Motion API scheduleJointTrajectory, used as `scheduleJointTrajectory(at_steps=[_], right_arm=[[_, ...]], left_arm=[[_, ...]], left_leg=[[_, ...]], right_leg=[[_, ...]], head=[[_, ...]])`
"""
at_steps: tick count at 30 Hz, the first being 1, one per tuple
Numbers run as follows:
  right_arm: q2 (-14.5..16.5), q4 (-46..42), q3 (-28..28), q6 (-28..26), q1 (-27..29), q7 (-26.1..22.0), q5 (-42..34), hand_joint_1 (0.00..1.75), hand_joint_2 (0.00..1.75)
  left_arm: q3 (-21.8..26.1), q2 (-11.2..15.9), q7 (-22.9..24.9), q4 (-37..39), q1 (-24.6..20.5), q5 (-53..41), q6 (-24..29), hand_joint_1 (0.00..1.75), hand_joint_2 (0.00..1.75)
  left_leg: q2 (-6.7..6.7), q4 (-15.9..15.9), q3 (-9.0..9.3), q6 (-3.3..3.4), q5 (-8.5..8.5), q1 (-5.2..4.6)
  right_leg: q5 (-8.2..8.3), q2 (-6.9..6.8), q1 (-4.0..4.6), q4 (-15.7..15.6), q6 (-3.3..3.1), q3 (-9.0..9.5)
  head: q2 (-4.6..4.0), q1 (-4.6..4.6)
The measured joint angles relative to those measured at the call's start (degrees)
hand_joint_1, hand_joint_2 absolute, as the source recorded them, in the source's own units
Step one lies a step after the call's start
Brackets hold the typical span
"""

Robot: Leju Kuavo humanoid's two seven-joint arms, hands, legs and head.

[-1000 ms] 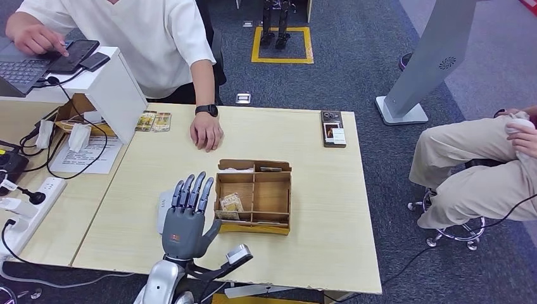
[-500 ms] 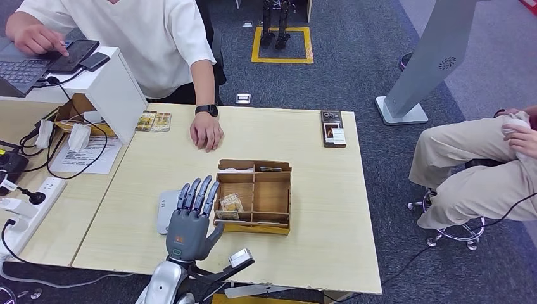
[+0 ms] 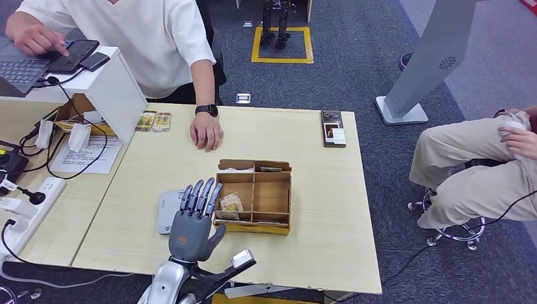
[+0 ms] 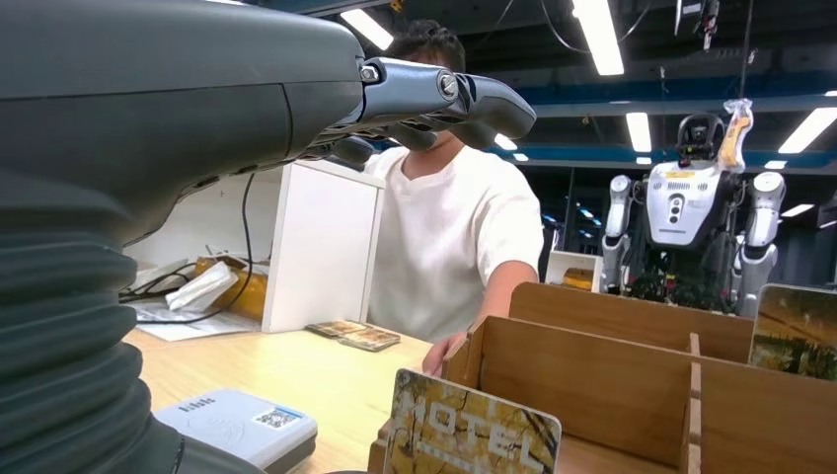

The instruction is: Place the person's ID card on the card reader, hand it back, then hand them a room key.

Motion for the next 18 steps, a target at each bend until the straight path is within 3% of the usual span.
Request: scheduleJointTrajectory(at_steps=[11, 18], right_arm=[[-0.12, 0.1, 0.0, 0.0, 0.0, -0.25, 0.19, 0.0, 1.75], [-0.13, 0.13, 0.0, 0.0, 0.0, -0.25, 0.17, 0.0, 1.75]], left_arm=[[-1.12, 0.03, 3.04, 3.03, -0.89, -0.31, 0.0, 0.03, 1.75], [-1.63, 0.09, 3.72, 4.15, -1.13, -0.22, 0.0, 0.4, 1.75]], left_leg=[[0.0, 0.0, 0.0, 0.0, 0.0, 0.0], [0.0, 0.0, 0.0, 0.0, 0.0, 0.0]], right_leg=[[0.0, 0.0, 0.0, 0.0, 0.0, 0.0], [0.0, 0.0, 0.0, 0.0, 0.0, 0.0]], head=[[0.01, 0.0], [0.01, 0.0]])
